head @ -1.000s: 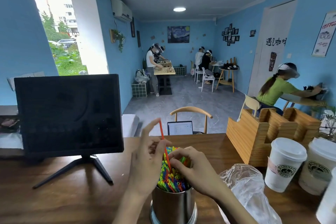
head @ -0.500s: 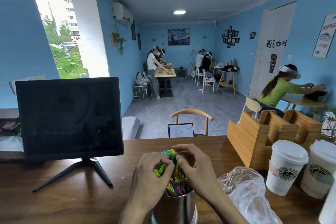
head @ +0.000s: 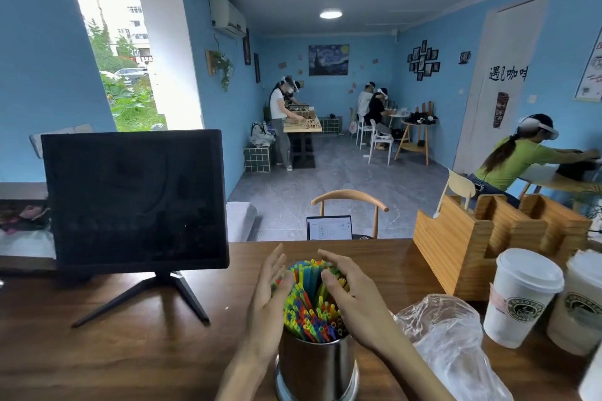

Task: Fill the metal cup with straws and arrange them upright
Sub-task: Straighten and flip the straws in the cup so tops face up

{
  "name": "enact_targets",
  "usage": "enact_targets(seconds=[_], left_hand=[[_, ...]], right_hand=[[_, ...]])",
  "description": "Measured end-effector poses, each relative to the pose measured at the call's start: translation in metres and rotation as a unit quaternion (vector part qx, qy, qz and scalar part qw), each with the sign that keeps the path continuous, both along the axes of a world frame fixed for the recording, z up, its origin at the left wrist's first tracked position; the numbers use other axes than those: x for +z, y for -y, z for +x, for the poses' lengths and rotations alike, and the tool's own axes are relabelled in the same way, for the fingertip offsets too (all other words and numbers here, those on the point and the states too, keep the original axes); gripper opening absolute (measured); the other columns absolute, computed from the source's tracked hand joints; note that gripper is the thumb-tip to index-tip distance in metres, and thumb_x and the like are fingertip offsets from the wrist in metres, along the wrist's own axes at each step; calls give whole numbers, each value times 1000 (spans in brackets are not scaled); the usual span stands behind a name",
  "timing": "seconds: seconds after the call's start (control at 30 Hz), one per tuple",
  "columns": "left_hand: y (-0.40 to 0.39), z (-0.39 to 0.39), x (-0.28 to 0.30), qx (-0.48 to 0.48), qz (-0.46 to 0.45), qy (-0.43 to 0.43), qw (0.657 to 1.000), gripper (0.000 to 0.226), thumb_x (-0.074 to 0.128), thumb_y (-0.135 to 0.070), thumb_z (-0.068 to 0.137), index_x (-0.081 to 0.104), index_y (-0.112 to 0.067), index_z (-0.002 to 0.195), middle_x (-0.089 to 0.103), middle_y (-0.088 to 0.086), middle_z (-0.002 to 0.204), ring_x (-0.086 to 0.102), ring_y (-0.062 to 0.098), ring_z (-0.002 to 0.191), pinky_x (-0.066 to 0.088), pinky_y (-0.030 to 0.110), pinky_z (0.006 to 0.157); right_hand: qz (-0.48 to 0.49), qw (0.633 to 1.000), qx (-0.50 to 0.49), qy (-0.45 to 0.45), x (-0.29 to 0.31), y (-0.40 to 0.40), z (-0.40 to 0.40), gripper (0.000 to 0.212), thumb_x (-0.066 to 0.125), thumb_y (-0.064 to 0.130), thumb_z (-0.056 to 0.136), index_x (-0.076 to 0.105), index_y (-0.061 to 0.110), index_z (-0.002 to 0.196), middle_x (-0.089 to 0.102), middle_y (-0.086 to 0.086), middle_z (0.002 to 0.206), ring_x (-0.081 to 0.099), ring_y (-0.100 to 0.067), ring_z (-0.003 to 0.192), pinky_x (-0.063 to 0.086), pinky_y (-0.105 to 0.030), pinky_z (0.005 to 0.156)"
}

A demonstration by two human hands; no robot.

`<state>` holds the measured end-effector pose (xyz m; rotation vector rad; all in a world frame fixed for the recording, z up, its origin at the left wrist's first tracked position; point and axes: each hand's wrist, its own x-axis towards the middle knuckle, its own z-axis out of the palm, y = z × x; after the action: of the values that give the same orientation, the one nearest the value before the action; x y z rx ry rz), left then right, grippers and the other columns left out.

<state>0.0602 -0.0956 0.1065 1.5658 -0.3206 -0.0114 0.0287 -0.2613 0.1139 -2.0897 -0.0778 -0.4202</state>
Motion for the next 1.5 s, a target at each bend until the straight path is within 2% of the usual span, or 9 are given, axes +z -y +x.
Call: enact_targets(seconds=[0.17, 0.3, 0.4, 0.57, 0.87, 1.03, 1.13, 1.3, 1.5], left_hand=[[8, 1, -6, 3, -45, -5, 999, 33, 53, -15, 103, 66, -38, 123, 69, -16, 123, 62, 3, 119, 50, 20, 95], [17, 0, -10, 57, -126, -29, 990, 35, 62, -36, 93, 66, -37, 127, 65, -17, 131, 57, 0, 126, 43, 25, 106], [23, -3, -13, 70, -148, -28, 986, 37, 59, -41, 88, 71, -32, 122, 71, -8, 125, 65, 14, 120, 50, 38, 102], [30, -5, -15, 136, -134, 5, 982, 22, 57, -29, 94, 76, -26, 106, 76, -6, 104, 72, 12, 97, 56, 21, 72], [29, 0, -11, 125, -99, -14, 987, 24, 57, -18, 101, 76, -33, 99, 75, -9, 99, 71, 15, 97, 57, 32, 79], [30, 4, 0, 112, -89, -37, 989, 32, 59, -48, 85, 74, -39, 111, 75, -12, 108, 70, 12, 105, 57, 46, 95], [30, 4, -1, 131, -78, -32, 988, 31, 59, -45, 86, 74, -37, 111, 75, -15, 106, 70, 7, 101, 58, 42, 93], [31, 5, -8, 176, -73, -24, 981, 19, 57, -24, 99, 75, -33, 97, 73, -17, 95, 68, 3, 92, 59, 33, 83], [30, 5, -10, 160, -106, -33, 981, 22, 53, -19, 102, 73, -27, 99, 73, -12, 96, 69, 6, 92, 57, 25, 74]], right_hand=[[217, 974, -55, 41, -11, -10, 4, 26, 57, 27, 103, 64, 45, 120, 67, 23, 118, 60, 3, 116, 47, -29, 98], [405, 910, -63, 66, -12, -16, 3, 36, 61, 43, 96, 65, 25, 126, 71, 11, 123, 66, -8, 116, 49, -32, 100], [350, 933, -69, 39, -17, -21, 3, 49, 51, 57, 89, 64, 32, 128, 69, 17, 125, 64, 0, 116, 49, -29, 101], [272, 957, -97, 22, -19, -24, 4, 40, 46, 57, 90, 74, 35, 110, 76, 14, 104, 72, -6, 97, 58, -40, 91], [222, 969, -101, 42, -20, -24, 5, 29, 50, 54, 88, 72, 46, 105, 73, 17, 109, 68, -6, 105, 55, -45, 95], [197, 976, -95, 5, -15, -26, 8, 40, 51, 58, 90, 63, 46, 127, 67, 21, 122, 63, 2, 112, 52, -28, 96], [190, 977, -101, -3, -15, -26, 10, 39, 57, 49, 93, 62, 41, 131, 65, 22, 124, 61, 0, 113, 50, -30, 98], [249, 959, -136, 11, -17, -29, 14, 14, 63, 36, 92, 76, 40, 97, 75, 16, 96, 71, -6, 94, 58, -46, 88], [291, 947, -138, 1, -20, -26, 15, 20, 60, 22, 98, 76, 34, 98, 76, 8, 95, 72, -13, 93, 60, -48, 86]])
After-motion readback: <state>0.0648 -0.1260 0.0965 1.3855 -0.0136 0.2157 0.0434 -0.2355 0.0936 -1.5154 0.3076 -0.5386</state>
